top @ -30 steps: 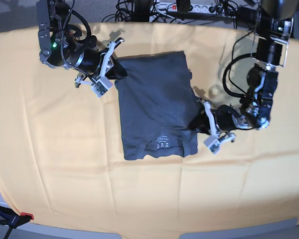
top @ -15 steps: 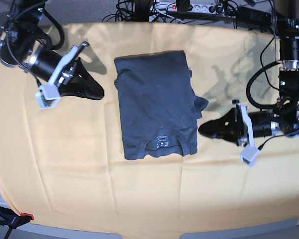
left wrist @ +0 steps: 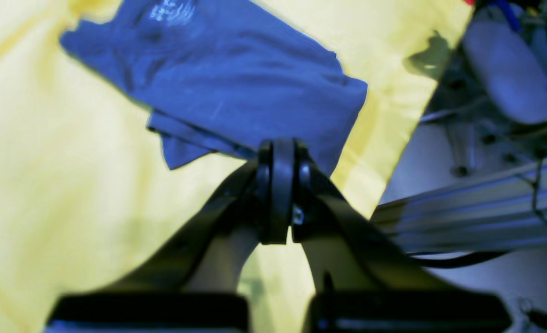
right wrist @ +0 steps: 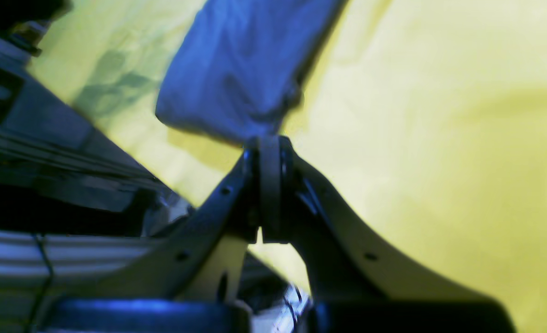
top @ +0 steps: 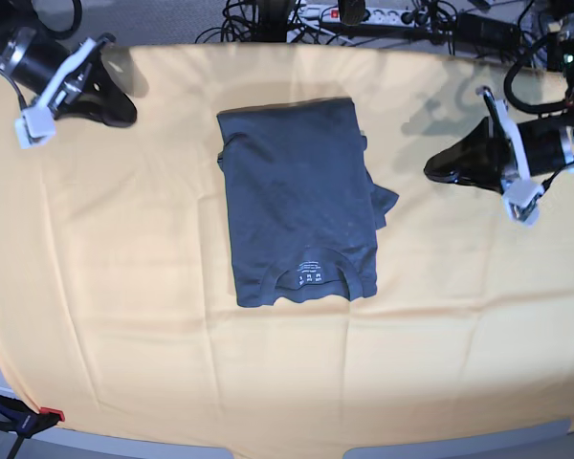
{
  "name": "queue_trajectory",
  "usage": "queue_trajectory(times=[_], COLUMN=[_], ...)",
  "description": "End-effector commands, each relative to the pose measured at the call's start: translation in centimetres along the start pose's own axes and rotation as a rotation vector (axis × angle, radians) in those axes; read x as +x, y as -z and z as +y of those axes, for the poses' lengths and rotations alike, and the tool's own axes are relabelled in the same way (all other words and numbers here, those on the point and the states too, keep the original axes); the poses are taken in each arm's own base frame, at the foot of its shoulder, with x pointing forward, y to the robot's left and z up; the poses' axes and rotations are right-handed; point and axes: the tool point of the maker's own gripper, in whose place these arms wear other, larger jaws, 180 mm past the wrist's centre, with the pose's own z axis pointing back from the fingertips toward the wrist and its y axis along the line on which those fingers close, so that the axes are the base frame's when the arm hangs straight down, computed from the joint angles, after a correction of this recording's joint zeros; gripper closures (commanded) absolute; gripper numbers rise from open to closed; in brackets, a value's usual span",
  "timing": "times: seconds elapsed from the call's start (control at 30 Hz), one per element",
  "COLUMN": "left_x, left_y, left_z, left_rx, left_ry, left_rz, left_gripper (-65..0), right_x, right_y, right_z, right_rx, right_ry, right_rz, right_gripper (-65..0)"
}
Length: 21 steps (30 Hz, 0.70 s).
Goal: Fold the T-shirt properly
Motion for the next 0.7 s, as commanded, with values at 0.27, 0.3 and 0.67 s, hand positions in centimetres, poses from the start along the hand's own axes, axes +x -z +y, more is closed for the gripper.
queue_trajectory(times=[0.27,0.3,0.67], left_x=[-1.1,-1.4,-7.9], left_y=[-3.1,-3.6,-9.0], left_z=[-5.4,-5.5,-7.2], left_rx=[0.057,0.074,0.165], left_ry=[0.095,0.087,-0.114], left_rz=[0.103,0.117,0.397], left_gripper=[0.0,0.0,0.0], right_x=[-1.0,-1.2,-5.1], right_y=[-5.4,-6.0,-12.8], right_z=[-0.6,-0.8,-2.6], right_rx=[-0.179,-0.202,-0.377], right_ry=[-0.051,-0.052,-0.011], right_rz=[0.076,0.09,0.334], right_gripper=[0.0,0.0,0.0])
